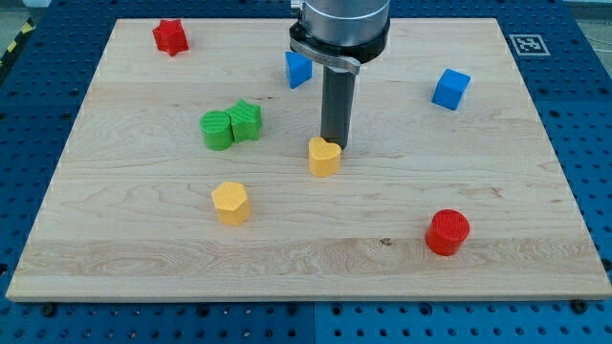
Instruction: Drag the yellow heart towards bottom
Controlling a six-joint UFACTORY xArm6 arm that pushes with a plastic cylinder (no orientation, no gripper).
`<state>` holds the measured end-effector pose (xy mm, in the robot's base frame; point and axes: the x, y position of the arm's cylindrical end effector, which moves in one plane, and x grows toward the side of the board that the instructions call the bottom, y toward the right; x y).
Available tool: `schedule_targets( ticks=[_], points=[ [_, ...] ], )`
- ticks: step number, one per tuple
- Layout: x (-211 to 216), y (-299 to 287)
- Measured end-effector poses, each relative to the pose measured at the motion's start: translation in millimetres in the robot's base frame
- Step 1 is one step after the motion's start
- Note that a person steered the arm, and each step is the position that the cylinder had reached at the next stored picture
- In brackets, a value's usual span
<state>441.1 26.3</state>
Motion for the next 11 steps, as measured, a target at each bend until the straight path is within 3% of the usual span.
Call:
schedule_targets(
  ticks=[3,8,11],
  points=[
    [29.3,-2.1],
    [-73.5,-3.7],
    [-91.1,-3.4]
  ],
)
